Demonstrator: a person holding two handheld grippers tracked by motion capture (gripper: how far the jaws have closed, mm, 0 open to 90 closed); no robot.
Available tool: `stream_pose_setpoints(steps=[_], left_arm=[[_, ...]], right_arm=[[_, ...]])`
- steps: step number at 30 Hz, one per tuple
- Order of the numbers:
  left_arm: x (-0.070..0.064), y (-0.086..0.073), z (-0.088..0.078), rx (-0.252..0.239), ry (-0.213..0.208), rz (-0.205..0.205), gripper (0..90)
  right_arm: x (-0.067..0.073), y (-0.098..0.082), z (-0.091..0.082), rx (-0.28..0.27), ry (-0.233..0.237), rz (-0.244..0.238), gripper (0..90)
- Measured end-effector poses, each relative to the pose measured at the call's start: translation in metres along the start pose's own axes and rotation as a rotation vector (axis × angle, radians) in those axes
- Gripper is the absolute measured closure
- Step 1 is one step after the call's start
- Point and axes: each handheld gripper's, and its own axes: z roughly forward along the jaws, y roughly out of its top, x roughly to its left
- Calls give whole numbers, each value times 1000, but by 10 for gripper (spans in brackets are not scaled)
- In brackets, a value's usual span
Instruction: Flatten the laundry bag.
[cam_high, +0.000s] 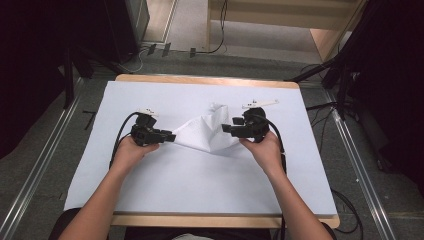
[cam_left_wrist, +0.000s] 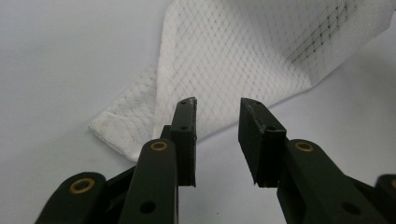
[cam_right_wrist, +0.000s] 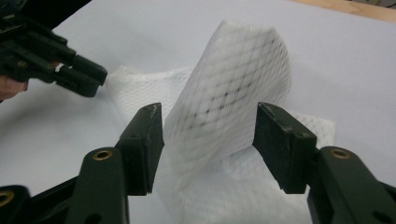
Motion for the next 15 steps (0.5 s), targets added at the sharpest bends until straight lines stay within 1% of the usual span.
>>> stream_pose_setpoints(steps=[3, 4, 6, 7, 8, 10, 11, 12, 13, 14, 15], left_arm=[[-1, -2, -2, 6, 0, 4, 660], [-1, -2, -3, 3, -3, -6, 643], [-1, -2, -4, 9, -3, -16, 574], [-2, -2, -5, 11, 4, -9, 541], [-3, -3, -5, 1, 7, -10, 512], [-4, -3, -7, -7, 5, -7, 481], [-4, -4, -8, -10, 4, -6, 469], [-5, -4, -8, -17, 6, -5, 465], [-4, -4, -10, -14, 9, 1, 461], [-5, -5, -11, -19, 10, -5, 458], [-4, -5, -12, -21, 13, -1, 457]], right_arm=[[-2, 9, 8, 2, -21, -3, 406], [-3, 11, 10, 4, -25, 3, 401], [-5, 16, 16, 15, -27, 3, 377], [-6, 18, 19, 25, -22, 14, 373], [-7, 20, 22, 23, -22, 15, 373], [-9, 23, 28, 28, -26, 17, 377], [-11, 24, 31, 33, -19, 22, 420], [-11, 24, 32, 36, -12, 25, 488], [-12, 23, 33, 41, 2, 19, 603], [-12, 22, 33, 45, 14, 21, 667], [-12, 20, 34, 41, 17, 13, 724]])
